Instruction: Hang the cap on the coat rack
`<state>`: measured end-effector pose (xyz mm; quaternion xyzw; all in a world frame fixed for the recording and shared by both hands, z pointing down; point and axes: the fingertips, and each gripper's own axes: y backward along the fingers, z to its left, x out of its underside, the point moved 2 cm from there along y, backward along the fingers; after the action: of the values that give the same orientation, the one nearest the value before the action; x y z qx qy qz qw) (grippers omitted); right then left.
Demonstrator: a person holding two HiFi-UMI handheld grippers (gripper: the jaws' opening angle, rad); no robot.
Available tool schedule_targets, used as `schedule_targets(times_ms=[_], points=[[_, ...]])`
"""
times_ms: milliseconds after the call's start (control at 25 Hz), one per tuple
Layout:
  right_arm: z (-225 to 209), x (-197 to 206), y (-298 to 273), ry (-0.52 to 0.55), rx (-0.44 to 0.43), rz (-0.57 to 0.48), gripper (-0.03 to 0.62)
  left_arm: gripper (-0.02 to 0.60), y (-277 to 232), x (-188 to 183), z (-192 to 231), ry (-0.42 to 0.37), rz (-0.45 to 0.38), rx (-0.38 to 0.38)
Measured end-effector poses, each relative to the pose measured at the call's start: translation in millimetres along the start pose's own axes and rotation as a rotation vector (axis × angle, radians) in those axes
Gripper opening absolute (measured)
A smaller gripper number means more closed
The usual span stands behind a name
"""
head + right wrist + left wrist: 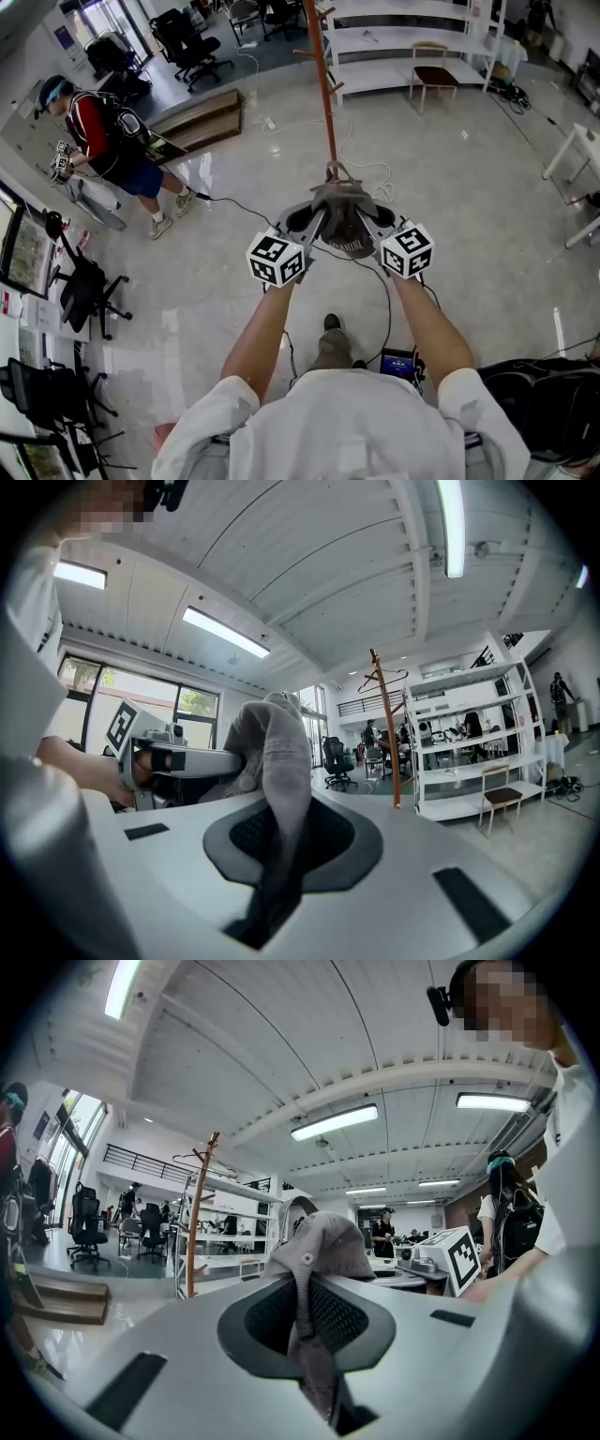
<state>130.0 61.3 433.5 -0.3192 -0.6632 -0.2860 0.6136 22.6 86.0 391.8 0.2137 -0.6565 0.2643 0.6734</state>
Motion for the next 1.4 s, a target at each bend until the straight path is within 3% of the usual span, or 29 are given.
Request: schedule_targets(times_ms=[280,800,1040,1400], points=[[-41.9,2.3,-54.3,-0.016,0.018,0.013,0.043,0.035,-40.2,0.5,54.5,0.017,-0.016,0.018],[-104.3,-17.5,-194.7,-0.012,0.065,0.012,0.044,0.034,-102.2,-24.3,196.1,0.031,-0.041,0.067],[-122.6,-31.5,-236.5,-0.02,0.086,-0.001,0.044,0.034,-121.2,-41.8,237.9,0.022,-0.05,0.093],[-161.8,-24.0,-273.3,-0.053,0.103,-0.01,0.043,0.034,-159.5,-38.8,273.6,0.019,-0.041,0.104]])
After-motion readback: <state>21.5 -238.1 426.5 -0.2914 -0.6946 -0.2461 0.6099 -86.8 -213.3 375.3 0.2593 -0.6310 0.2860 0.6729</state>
